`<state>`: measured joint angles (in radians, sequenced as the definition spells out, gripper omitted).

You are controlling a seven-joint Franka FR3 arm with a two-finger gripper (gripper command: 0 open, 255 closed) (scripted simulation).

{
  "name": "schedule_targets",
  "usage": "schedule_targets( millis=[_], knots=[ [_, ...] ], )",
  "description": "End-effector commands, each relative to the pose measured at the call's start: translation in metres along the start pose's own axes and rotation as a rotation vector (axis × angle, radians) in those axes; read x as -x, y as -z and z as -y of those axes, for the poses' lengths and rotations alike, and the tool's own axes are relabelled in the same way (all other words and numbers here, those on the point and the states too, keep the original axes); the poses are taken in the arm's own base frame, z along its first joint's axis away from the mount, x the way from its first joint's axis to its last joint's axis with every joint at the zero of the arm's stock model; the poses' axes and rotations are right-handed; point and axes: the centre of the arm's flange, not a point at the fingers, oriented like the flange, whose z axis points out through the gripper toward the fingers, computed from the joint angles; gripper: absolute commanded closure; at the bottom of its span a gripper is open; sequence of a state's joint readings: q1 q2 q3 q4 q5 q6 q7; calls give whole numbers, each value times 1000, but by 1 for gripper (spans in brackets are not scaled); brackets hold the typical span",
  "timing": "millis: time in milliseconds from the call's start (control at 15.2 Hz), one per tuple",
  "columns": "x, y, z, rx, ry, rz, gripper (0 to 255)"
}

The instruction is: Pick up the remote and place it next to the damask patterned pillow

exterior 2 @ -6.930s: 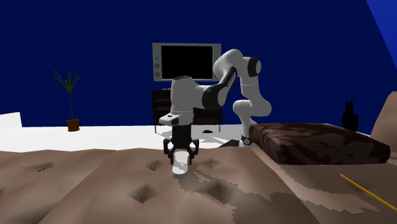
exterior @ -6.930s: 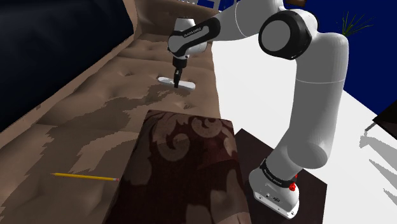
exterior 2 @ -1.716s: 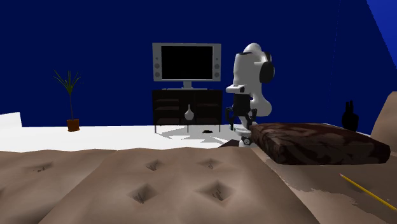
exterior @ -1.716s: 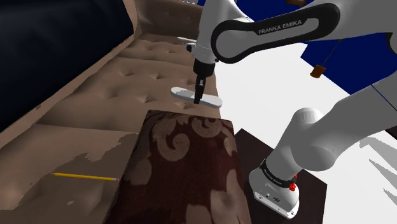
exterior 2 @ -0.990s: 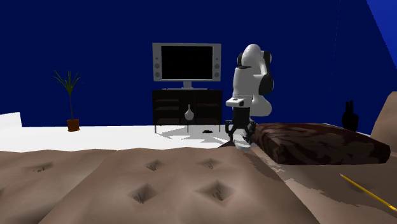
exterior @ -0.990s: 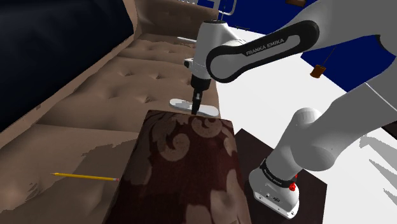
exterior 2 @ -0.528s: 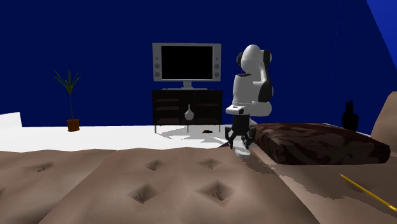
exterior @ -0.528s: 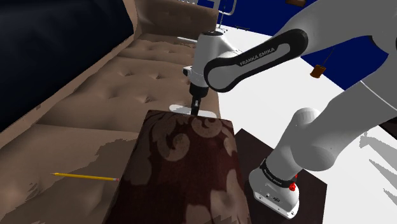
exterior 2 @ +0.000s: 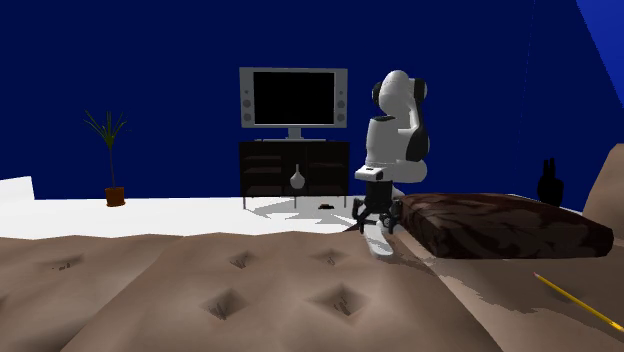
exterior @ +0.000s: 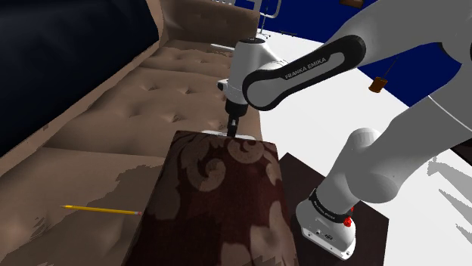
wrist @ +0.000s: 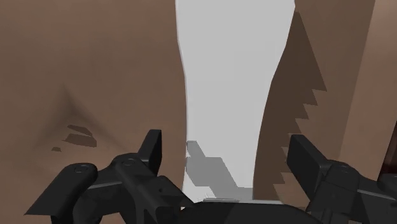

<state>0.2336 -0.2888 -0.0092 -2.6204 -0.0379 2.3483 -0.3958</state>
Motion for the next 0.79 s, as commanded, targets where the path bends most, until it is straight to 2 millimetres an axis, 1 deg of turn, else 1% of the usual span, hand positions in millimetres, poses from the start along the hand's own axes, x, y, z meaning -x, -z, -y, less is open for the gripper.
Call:
schedule_targets(
  millis=[0, 198, 396, 462, 726],
  knots=[
    [0, 0, 0, 0, 0, 0, 0],
    [0, 0, 0, 0, 0, 0, 0],
    [0, 40, 0, 0, 0, 0, 0],
    [0, 50, 0, 0, 0, 0, 0],
    [0, 50, 0, 0, 0, 0, 0]
  ],
)
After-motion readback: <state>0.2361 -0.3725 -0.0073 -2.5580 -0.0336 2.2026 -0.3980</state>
